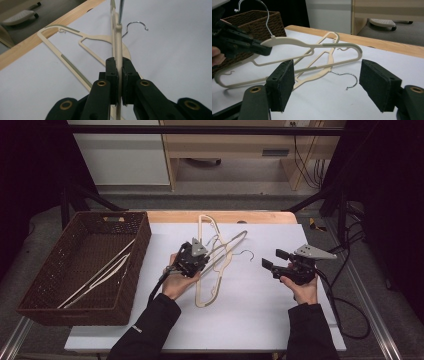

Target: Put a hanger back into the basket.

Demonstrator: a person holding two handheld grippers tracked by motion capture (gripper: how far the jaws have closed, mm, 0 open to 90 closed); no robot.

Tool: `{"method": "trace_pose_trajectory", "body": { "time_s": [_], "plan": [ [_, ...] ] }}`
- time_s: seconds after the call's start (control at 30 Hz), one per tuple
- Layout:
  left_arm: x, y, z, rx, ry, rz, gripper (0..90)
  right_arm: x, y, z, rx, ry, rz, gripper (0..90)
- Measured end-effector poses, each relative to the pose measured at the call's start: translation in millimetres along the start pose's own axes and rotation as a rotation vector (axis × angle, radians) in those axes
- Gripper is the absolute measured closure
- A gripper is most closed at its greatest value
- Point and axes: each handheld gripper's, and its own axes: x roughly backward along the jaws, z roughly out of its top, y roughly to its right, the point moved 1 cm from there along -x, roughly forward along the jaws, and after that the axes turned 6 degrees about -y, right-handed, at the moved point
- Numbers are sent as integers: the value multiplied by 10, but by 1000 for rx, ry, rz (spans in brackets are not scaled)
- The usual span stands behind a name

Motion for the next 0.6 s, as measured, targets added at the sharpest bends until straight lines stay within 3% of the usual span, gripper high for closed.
{"method": "trace_pose_trajectory", "body": {
  "time_s": [0.13, 0.3, 0.47, 0.6],
  "plan": [
    [100, -88, -59, 19, 0, 19, 860, 20, 0, -20, 14, -9, -6, 245],
    [322, -143, -103, 48, 26, -11, 861, 76, -35, -30, 14, 5, 4, 226],
    [654, -195, -105, 65, 81, -50, 861, 90, -98, -47, 21, 15, 9, 188],
    [982, -252, -97, 65, 136, -49, 861, 119, -143, -61, 24, 24, 9, 162]
  ]
}}
